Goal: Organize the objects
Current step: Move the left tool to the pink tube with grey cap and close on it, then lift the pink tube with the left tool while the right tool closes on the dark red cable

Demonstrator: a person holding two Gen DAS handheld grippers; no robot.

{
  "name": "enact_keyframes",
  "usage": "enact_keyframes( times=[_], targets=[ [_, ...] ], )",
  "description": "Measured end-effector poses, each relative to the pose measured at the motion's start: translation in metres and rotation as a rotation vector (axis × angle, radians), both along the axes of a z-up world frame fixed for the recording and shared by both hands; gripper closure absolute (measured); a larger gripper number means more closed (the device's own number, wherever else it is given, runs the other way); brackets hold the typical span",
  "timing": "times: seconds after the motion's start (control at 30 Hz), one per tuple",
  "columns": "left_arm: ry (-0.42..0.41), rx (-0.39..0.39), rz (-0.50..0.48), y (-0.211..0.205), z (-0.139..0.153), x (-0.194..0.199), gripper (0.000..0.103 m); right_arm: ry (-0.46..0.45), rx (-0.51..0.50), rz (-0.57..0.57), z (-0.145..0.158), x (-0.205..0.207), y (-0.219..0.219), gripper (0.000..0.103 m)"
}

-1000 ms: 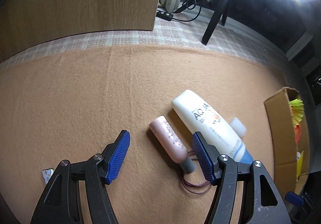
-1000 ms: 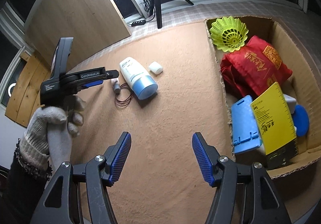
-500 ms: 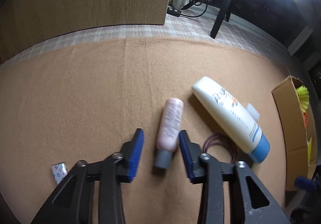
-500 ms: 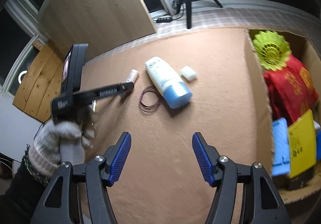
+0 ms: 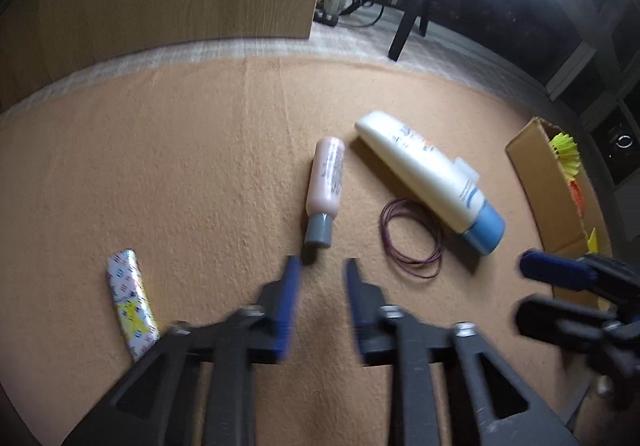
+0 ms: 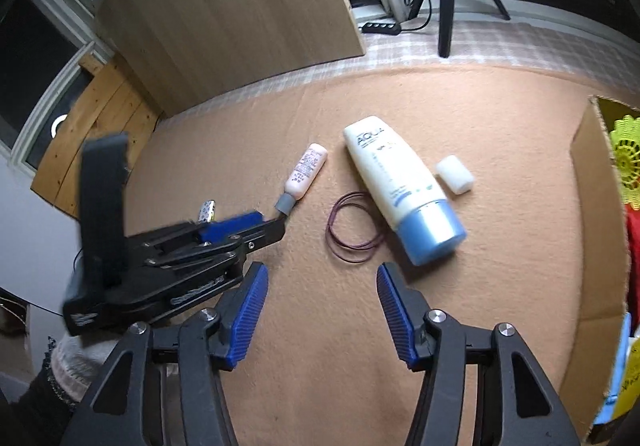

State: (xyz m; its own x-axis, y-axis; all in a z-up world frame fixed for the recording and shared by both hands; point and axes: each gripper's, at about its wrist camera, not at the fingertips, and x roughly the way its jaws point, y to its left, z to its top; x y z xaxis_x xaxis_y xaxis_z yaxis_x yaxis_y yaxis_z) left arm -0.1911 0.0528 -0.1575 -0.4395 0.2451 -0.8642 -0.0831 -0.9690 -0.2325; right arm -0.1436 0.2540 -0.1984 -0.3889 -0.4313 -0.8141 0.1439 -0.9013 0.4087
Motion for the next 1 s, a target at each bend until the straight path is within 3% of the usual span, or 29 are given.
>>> enact_keyframes(
  times=[0.07,0.37,0.7,1.0],
  targets=[
    [0.027,0.011,0.005,-0.002,0.010,-0.005,0.047,-0.005,0.002,0.001,-0.003,-0.001,-0.003,0.054],
    [0.006,0.004,0.011,0.009,0.009,-0.048,0.048,0.012,0.038,0.015,-0.002,-0.005,-0.008,0.065],
    [-0.040,0.012,0.025,0.008,-0.011,-0.067,0.080,-0.009,0.090,0.066,-0.019,-0.020,-0.025,0.068],
    [-0.054,0.078,0.058,-0.015,-0.012,-0.039,0.081,0.005,0.152,0.119,-0.027,-0.036,-0.035,0.068]
  ],
)
